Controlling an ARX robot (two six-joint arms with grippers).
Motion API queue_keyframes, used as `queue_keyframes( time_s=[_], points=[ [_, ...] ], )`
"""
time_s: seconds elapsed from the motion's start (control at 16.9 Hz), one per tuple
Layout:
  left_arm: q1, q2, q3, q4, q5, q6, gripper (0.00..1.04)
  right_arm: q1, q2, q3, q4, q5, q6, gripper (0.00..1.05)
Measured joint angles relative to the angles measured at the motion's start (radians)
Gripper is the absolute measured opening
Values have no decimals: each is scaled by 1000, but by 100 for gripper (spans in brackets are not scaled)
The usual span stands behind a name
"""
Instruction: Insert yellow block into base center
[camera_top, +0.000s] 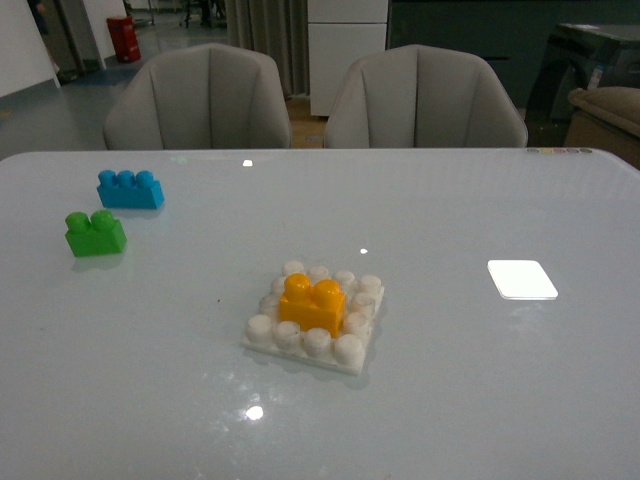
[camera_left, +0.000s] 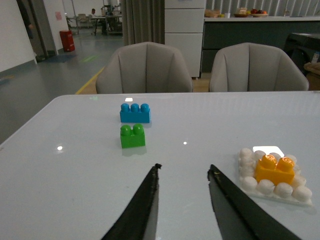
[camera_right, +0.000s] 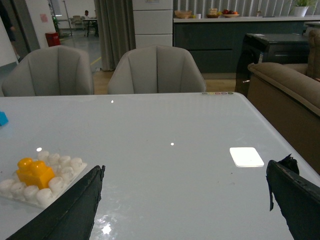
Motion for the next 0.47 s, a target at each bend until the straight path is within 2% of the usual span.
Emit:
queue_keyframes(
  time_s=[0.06, 0.24, 0.3, 0.47],
  points=[
    [0, 0, 0, 0, 0, 0, 68, 0, 0, 0, 0, 0, 0, 98],
    [0, 0, 0, 0, 0, 1, 100, 0, 0, 0, 0, 0, 0, 98],
    [0, 0, 0, 0, 0, 1, 97, 0, 0, 0, 0, 0, 0, 98],
    [0, 0, 0, 0, 0, 1, 98, 0, 0, 0, 0, 0, 0, 98]
  ],
)
